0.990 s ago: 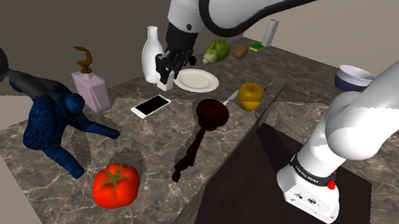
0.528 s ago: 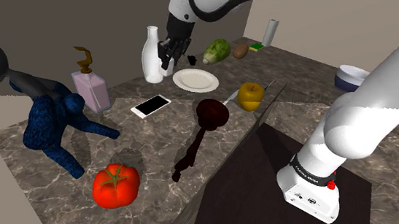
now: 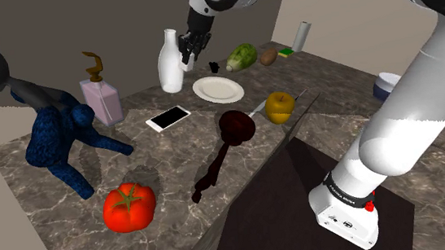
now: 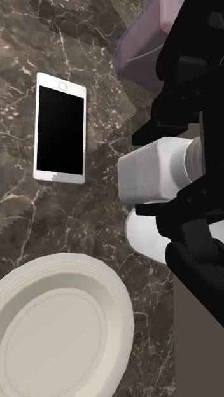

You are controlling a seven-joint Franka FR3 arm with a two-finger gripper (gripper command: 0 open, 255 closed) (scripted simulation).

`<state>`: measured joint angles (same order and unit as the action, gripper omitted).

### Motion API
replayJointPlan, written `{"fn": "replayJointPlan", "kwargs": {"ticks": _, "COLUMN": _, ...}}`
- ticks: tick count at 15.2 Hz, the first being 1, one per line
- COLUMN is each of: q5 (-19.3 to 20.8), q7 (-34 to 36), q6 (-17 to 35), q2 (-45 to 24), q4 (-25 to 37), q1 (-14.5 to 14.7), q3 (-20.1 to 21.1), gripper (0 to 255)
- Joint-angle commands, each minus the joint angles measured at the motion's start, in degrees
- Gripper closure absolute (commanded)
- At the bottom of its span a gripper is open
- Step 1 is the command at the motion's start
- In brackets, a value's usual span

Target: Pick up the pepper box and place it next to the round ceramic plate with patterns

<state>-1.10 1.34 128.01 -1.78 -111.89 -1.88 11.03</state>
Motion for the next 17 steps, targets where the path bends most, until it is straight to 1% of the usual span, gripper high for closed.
{"fn": "replayJointPlan", "kwargs": {"ticks": 1, "q5": 0.1, "q7": -1.9, "q6": -1.2, "q2": -3.1, "q4": 4.2, "q1": -0.9, "q3": -0.9, "gripper": 255}}
{"fn": "replayJointPlan", "kwargs": {"ticks": 6, "q5": 0.1, "q7": -6.2, "q6": -4.1, "q2": -11.2, "q4": 15.0, "q1": -3.2, "q3": -2.7, "gripper": 255}}
{"fn": "replayJointPlan", "kwargs": {"ticks": 11, "q5": 0.0, "q7": -10.0, "q6": -8.6, "q2": -20.6, "q4": 28.7, "q1": -5.3, "q3": -3.9, "gripper": 255}}
{"fn": "replayJointPlan", "kwargs": {"ticks": 14, "q5": 0.0, "q7": -11.9, "q6": -12.5, "q2": -27.4, "q4": 39.3, "q1": -6.4, "q3": -4.5, "gripper": 255}}
{"fn": "replayJointPlan", "kwargs": {"ticks": 16, "q5": 0.1, "q7": -13.1, "q6": -15.9, "q2": -32.9, "q4": 48.1, "q1": -7.0, "q3": -4.9, "gripper": 255}}
{"fn": "replayJointPlan", "kwargs": {"ticks": 17, "q5": 0.1, "q7": -13.7, "q6": -18.1, "q2": -36.2, "q4": 53.5, "q1": -7.3, "q3": -5.0, "gripper": 255}}
